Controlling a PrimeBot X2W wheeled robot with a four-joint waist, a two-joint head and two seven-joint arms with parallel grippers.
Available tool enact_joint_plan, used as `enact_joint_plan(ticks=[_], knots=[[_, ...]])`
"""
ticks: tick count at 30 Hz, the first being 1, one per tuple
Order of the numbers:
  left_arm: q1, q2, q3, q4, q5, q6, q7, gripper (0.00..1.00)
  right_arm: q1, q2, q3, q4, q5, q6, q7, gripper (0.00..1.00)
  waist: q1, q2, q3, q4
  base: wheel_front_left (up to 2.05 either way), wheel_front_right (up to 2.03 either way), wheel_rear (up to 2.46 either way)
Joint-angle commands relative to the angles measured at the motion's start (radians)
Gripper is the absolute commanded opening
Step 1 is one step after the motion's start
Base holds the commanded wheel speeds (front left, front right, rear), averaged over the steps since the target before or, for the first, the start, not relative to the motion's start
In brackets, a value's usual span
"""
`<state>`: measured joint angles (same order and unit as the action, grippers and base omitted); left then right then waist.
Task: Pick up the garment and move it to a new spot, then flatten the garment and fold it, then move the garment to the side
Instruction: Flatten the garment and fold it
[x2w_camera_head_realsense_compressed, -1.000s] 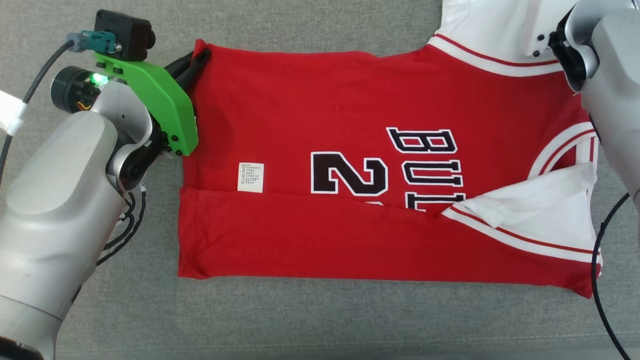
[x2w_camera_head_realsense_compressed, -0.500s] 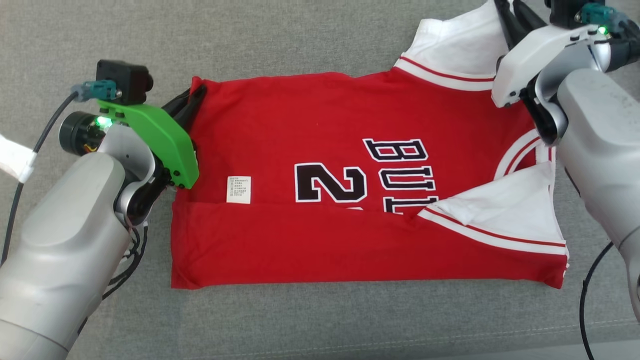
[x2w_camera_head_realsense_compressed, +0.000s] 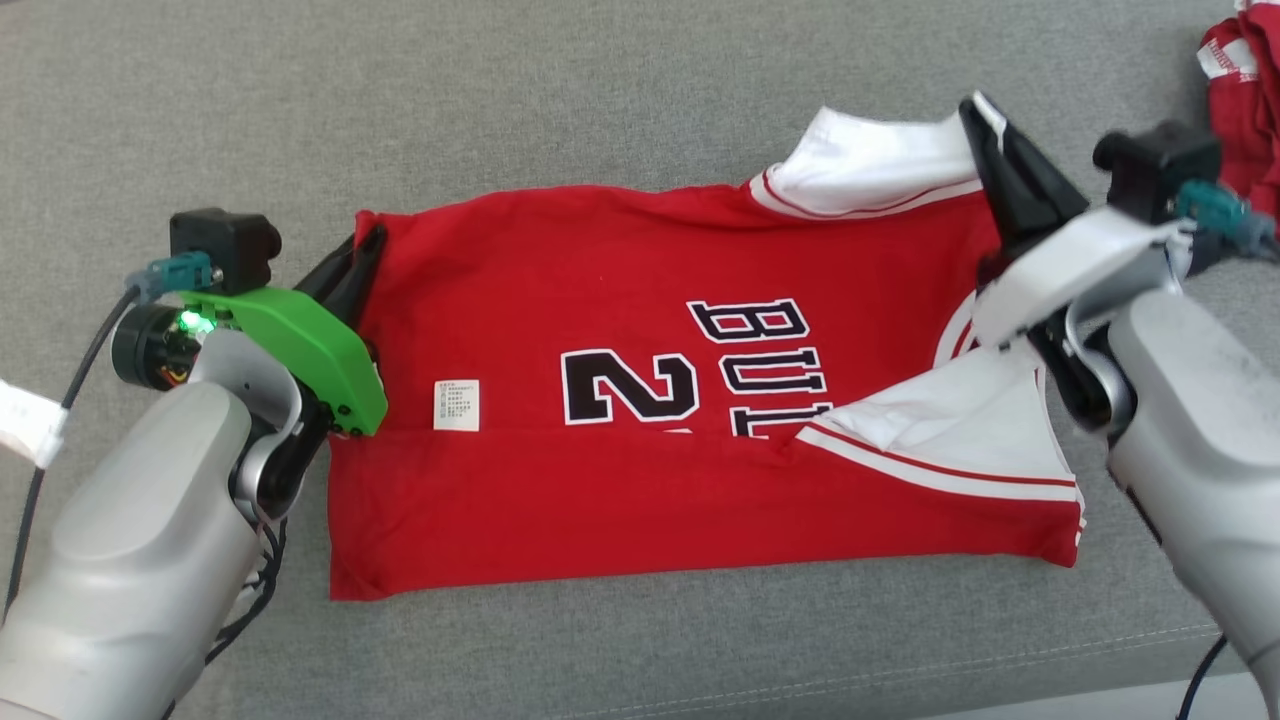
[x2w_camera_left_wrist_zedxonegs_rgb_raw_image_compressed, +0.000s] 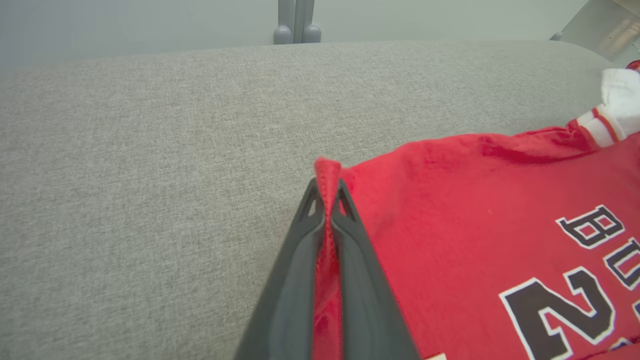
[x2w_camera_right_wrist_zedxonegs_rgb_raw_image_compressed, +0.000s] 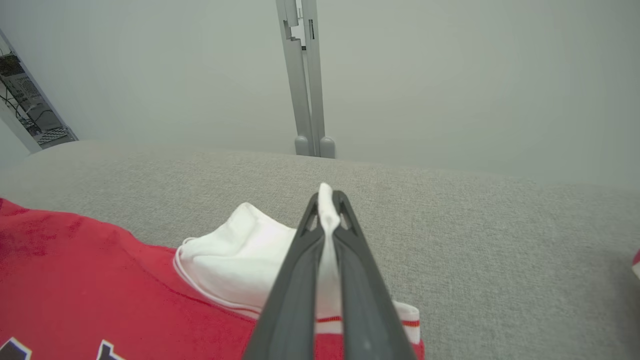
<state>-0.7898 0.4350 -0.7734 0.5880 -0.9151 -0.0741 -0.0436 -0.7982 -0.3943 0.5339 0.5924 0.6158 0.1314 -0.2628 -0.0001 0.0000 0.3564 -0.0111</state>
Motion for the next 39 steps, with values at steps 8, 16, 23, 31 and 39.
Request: enact_joint_plan(ticks=[8,16,23,31,39], knots=[[0.085,0.002,0.021,-0.003,-0.015,0.024,-0.083,0.0,0.238,0.022,-0.136,-0.168,-0.054,-0.002,-0.002,0.0,0.0001,0.0,-0.055,-0.007,0.0,0.0,0.0],[0.162,0.008,0.023,-0.022,-0.009,0.041,-0.154,0.0,0.399,0.053,-0.211,-0.261,-0.073,-0.002,0.007,0.0,0.0001,0.0,-0.087,-0.005,0.0,0.0,0.0],[0.237,-0.011,0.038,-0.051,-0.018,0.063,-0.196,0.0,0.538,0.089,-0.286,-0.333,-0.086,-0.002,0.029,0.0,0.0001,0.0,-0.109,0.003,0.0,0.0,0.0],[0.315,-0.041,0.075,-0.06,-0.011,0.086,-0.218,0.86,0.601,0.115,-0.324,-0.328,-0.1,-0.002,0.06,1.0,0.0001,0.0,-0.137,-0.003,0.0,0.0,0.0],[0.418,-0.061,0.235,-0.156,0.074,0.124,-0.221,1.0,0.61,0.118,-0.362,-0.336,-0.078,-0.002,0.05,1.0,0.0001,0.0,-0.159,0.001,0.0,0.0,0.0]])
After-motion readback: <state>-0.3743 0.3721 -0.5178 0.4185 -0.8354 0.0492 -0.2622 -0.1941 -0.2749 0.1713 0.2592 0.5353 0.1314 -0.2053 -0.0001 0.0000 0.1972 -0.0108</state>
